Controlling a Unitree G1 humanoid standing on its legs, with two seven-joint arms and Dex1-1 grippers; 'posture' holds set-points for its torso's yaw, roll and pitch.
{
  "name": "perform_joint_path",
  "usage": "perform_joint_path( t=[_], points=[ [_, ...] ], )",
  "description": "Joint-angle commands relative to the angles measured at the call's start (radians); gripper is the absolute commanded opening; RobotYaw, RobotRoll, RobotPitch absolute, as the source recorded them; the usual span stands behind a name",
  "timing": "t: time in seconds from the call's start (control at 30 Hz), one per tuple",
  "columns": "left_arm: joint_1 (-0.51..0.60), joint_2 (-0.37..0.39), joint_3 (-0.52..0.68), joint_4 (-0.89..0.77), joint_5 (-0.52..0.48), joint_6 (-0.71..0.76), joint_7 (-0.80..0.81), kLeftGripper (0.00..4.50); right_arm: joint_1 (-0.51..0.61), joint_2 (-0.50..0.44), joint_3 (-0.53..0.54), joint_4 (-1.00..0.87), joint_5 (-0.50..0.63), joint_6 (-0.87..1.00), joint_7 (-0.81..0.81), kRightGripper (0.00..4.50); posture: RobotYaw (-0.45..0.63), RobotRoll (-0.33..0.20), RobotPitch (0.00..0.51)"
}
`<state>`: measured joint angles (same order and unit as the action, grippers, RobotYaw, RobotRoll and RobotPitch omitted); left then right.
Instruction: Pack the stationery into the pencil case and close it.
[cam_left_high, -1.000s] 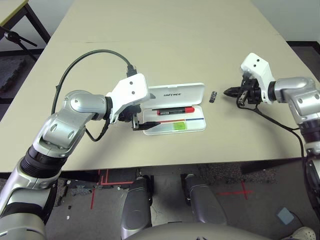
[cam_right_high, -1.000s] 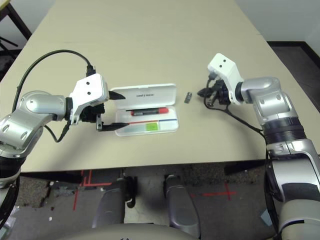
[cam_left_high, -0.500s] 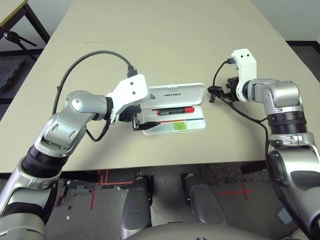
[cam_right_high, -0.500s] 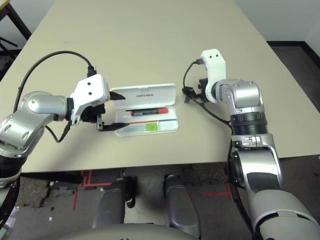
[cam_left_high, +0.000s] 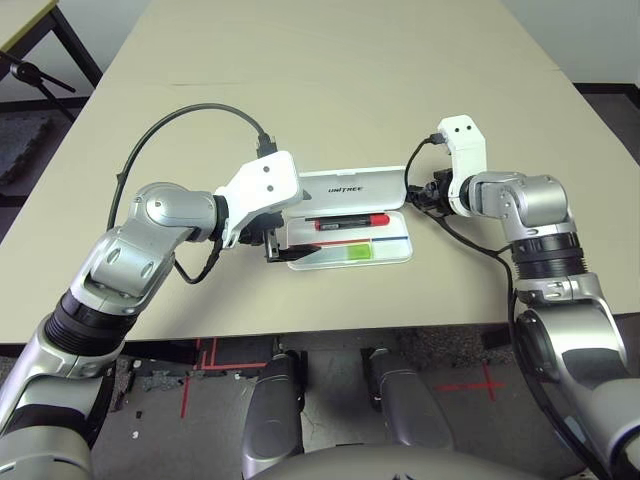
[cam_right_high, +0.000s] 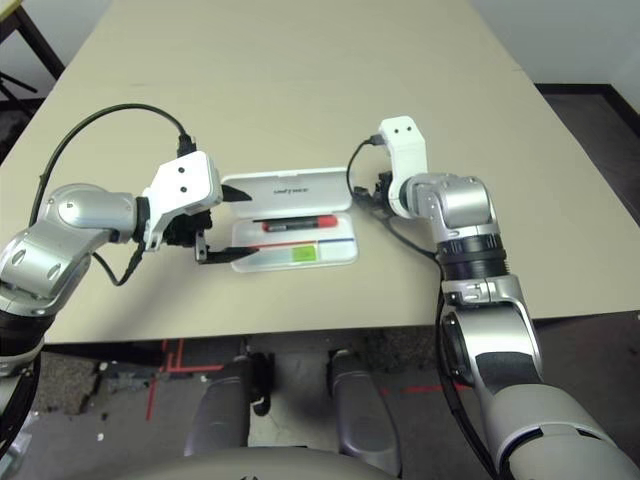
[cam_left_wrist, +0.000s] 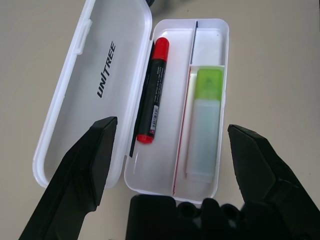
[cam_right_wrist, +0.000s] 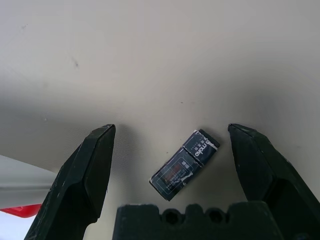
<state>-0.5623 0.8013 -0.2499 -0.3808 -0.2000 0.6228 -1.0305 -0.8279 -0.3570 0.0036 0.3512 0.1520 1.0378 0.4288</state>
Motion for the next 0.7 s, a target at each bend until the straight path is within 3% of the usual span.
perform_joint_path(
  t=[0.03, 0.3, 0.33, 0.7],
  points=[
    [0.006, 0.001, -0.014, -0.018, 0.006, 0.004, 0.001, 4.5, 0.01, -0.017, 0.026, 0.03, -0.005, -0.012, 0.025, 3.52, -0.08, 0.0, 0.185],
    [0.005, 0.001, -0.015, -0.015, 0.005, 0.004, 0.0, 4.5, -0.011, -0.127, 0.065, 0.011, 0.002, -0.064, 0.153, 0.51, -0.09, 0.0, 0.191],
    [0.004, 0.001, -0.016, -0.014, 0.006, 0.003, -0.001, 4.5, -0.012, -0.148, 0.076, 0.008, 0.006, -0.096, 0.195, 0.31, -0.09, 0.0, 0.191],
    [-0.009, -0.004, -0.025, 0.009, 0.012, -0.013, -0.008, 4.5, 0.004, -0.323, 0.126, 0.002, 0.032, -0.424, 0.616, 0.3, -0.1, 0.0, 0.184]
  ],
)
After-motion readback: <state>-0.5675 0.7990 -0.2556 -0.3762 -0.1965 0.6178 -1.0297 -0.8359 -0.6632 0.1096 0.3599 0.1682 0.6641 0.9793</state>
